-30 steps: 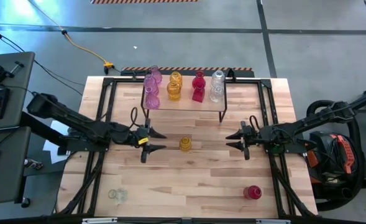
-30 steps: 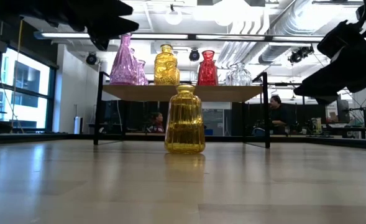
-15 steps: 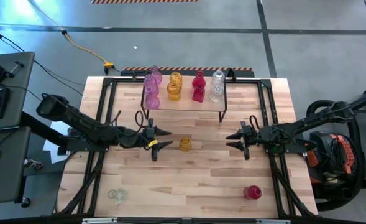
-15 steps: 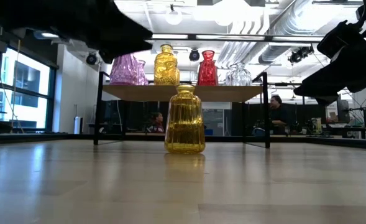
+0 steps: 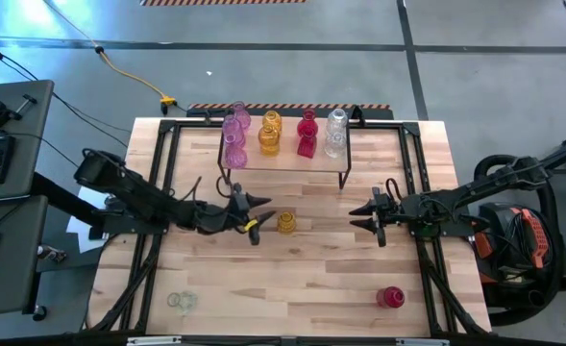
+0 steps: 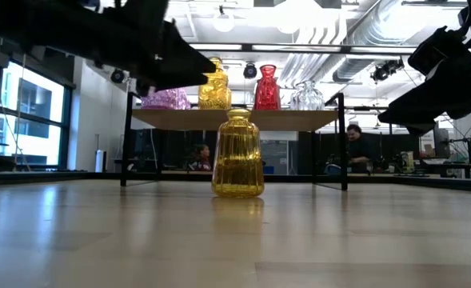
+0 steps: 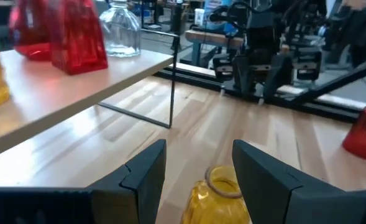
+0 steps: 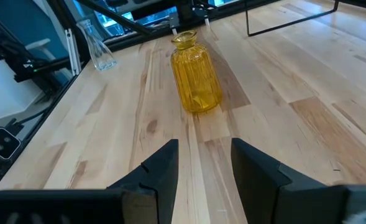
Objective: Sort vases onto shelf
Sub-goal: Put the yellow vase on the shelf aligned with the other yellow vases
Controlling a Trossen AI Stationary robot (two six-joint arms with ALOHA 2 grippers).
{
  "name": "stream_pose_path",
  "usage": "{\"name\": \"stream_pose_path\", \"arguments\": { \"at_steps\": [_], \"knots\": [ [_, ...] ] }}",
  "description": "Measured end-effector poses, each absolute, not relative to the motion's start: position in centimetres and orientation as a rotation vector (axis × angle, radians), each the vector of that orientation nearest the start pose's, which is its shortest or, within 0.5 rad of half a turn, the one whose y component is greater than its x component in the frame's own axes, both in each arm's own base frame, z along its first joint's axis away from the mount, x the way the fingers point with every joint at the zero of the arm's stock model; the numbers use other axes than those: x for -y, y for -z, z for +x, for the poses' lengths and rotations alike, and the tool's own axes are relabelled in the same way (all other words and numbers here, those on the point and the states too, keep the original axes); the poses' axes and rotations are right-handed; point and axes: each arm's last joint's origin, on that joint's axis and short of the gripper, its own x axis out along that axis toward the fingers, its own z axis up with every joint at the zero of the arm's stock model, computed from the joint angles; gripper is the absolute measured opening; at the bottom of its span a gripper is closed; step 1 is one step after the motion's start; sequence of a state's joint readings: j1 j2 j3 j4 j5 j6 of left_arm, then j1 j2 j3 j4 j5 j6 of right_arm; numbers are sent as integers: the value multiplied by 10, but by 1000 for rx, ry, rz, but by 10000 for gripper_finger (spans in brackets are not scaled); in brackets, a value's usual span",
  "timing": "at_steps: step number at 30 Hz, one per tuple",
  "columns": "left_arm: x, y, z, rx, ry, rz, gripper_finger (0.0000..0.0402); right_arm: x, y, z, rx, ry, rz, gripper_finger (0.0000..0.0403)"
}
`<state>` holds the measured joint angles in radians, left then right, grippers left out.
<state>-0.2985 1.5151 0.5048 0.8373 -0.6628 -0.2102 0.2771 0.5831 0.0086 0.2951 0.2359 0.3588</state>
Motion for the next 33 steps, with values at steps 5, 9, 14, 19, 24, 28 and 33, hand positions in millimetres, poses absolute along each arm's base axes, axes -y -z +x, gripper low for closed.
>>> {"name": "stream_pose_path", "arguments": {
  "at_steps": [5, 9, 14, 19, 24, 28, 33],
  "knots": [
    [70, -175, 285, -132, -338, -90, 177, -29, -139, 127, -277, 9, 285, 130],
    [71, -174, 287, -140, -325, -63, 177, -29, -139, 127, -278, 9, 284, 130],
    [71, -174, 287, -144, -326, -70, 196, -29, -139, 127, -281, 9, 283, 130],
    [70, -171, 287, -169, -333, -66, 255, -29, -139, 127, -281, 9, 283, 130],
    [69, -164, 288, -194, -323, -74, 301, -29, -139, 127, -281, 9, 284, 130],
    [68, -157, 292, -201, -291, -98, 312, -29, -139, 127, -281, 9, 284, 130],
    [66, -150, 297, -187, -279, -130, 312, -29, -139, 127, -281, 9, 283, 130]
  ]
}}
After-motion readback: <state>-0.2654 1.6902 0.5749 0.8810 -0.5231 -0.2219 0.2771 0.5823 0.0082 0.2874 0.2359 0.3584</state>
